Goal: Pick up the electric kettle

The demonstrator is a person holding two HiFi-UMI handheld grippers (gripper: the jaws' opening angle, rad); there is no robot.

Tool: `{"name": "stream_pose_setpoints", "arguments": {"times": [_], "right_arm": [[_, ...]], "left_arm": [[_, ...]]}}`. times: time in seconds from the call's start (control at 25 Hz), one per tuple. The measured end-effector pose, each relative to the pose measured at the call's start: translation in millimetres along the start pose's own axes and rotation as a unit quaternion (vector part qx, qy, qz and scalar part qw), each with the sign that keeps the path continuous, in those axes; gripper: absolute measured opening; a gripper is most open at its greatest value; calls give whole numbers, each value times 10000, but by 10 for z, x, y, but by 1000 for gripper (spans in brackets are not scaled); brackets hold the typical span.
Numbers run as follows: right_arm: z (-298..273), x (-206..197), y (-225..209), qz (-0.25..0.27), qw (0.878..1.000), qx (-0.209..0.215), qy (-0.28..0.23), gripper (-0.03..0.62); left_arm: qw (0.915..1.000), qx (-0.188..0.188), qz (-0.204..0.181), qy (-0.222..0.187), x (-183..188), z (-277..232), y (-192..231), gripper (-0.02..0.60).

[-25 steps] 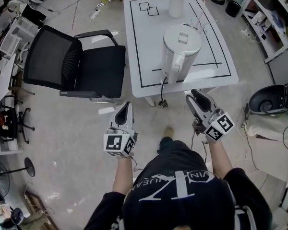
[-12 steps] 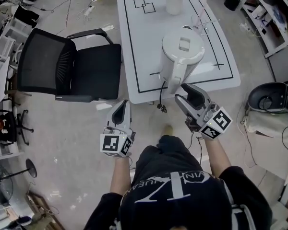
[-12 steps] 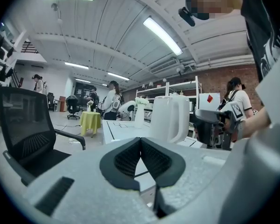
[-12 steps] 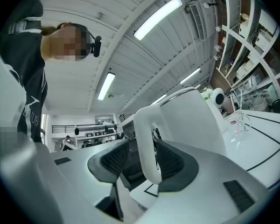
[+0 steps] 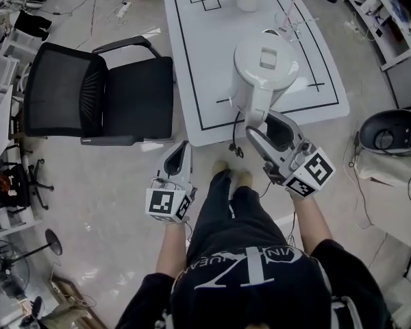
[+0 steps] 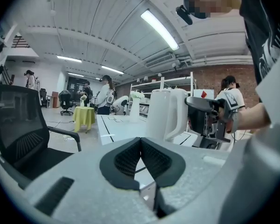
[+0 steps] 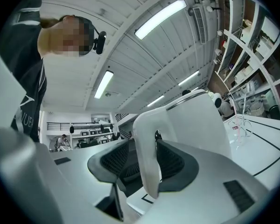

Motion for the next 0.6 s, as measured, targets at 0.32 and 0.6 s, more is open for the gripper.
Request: {"name": "stream_pose_setpoints", "arguments": {"times": [0.32,0.6], "right_arm": [[-110,12,-6,169,9993,-199,281,173],[-270,54,-29,363,9984,-204,377,167]], "left_arm": [[9988,-494,9,-71,158,-329,70,11],[9982,-600,82,44,166,-450,213,11]]}}
Point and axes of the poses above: the fingertips, and each gripper's own axes: z backward along the fingers, y to its left, x out of its top, the point moved 5 cm from there along z, backward along the fingers, and after that the axes turned 9 degrees about z, right-handed, at the moved point
